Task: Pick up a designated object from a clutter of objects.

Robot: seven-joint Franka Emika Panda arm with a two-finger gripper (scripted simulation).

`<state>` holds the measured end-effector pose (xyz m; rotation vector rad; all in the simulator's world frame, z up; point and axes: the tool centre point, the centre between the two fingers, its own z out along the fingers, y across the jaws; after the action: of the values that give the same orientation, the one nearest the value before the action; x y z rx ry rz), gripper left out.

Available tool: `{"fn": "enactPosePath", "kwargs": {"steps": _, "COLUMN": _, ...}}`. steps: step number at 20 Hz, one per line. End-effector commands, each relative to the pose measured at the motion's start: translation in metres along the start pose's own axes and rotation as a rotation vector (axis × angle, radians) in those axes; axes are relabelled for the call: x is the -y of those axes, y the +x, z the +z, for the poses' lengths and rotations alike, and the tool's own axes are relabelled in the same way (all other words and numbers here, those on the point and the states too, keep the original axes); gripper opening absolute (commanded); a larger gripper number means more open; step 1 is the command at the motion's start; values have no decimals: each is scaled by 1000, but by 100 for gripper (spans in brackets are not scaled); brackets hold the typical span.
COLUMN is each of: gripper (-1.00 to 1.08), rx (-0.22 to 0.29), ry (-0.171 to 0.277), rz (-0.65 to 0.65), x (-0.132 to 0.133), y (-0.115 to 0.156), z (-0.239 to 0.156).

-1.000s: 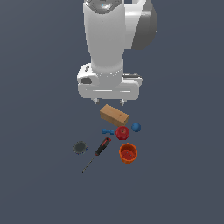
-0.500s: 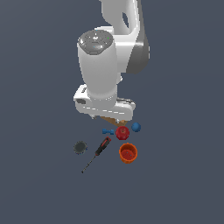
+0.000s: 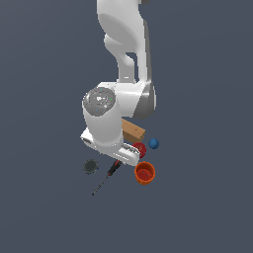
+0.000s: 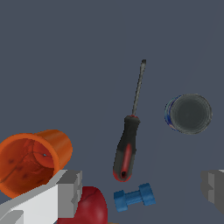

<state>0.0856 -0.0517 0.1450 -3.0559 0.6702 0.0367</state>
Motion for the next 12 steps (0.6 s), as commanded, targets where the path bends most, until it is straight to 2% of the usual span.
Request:
{"fn": "enactPosePath", "kwargs": {"steps": 1, "gripper": 100, "rx": -8, "ry": -1, "rz": 49, "x": -3, "y": 10, "z": 21}}
{"fn": "enactPosePath", "kwargs": {"steps": 12, "gripper": 100, "rx": -25, "ry": -5, "rz": 166, "x": -13, "y": 31, "z": 75}}
